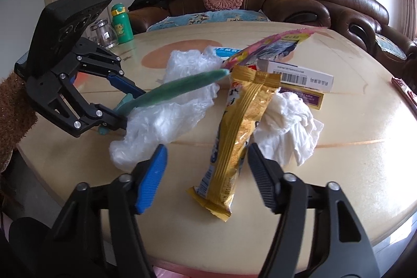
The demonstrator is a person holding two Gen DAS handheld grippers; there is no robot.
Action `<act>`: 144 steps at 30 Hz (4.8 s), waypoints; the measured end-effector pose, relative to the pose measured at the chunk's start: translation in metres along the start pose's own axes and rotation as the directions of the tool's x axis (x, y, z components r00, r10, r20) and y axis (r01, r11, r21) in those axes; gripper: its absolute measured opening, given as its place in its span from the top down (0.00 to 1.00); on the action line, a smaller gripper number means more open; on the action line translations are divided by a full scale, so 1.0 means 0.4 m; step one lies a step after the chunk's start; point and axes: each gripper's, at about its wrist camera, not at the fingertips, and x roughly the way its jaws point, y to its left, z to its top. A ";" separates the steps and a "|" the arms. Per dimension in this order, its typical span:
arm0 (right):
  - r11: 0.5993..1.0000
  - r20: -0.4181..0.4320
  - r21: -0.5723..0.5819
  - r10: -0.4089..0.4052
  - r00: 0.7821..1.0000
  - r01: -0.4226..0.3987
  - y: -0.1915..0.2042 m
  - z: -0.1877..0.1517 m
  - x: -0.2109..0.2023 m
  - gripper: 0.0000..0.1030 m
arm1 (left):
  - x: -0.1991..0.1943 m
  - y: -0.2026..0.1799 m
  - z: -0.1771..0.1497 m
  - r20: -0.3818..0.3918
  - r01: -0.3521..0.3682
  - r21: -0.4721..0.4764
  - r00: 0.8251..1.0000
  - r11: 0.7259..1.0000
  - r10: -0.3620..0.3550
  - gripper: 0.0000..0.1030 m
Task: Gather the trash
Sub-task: 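Close the left tool on the green sword while the right tool grasps the yellow wrapper, then carry the green sword and yellow wrapper down over the pink trash bin, then open the right tool then the left tool, dropping both items into the bin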
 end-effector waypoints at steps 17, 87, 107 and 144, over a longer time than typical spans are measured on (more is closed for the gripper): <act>1.000 -0.010 0.013 0.020 1.000 -0.020 -0.026 0.009 0.000 0.81 | -0.030 -0.015 -0.012 0.012 -0.069 -0.041 0.998 0.997 0.069 0.55; 0.985 -0.114 -0.101 -0.149 0.982 0.138 -0.069 -0.299 -0.430 0.81 | -0.112 -0.610 0.017 0.180 -0.009 -0.360 0.981 0.933 0.079 0.55; 0.991 -0.357 -0.111 -0.112 0.928 0.077 -0.090 -0.459 -0.186 0.81 | 0.201 -0.579 -0.070 0.072 0.064 -0.703 0.997 0.709 -0.019 0.55; 0.998 -0.484 -0.039 0.017 0.875 -0.041 -0.103 -0.544 0.020 0.74 | 0.418 -0.555 -0.111 -0.052 0.046 -0.828 0.986 0.559 -0.159 0.55</act>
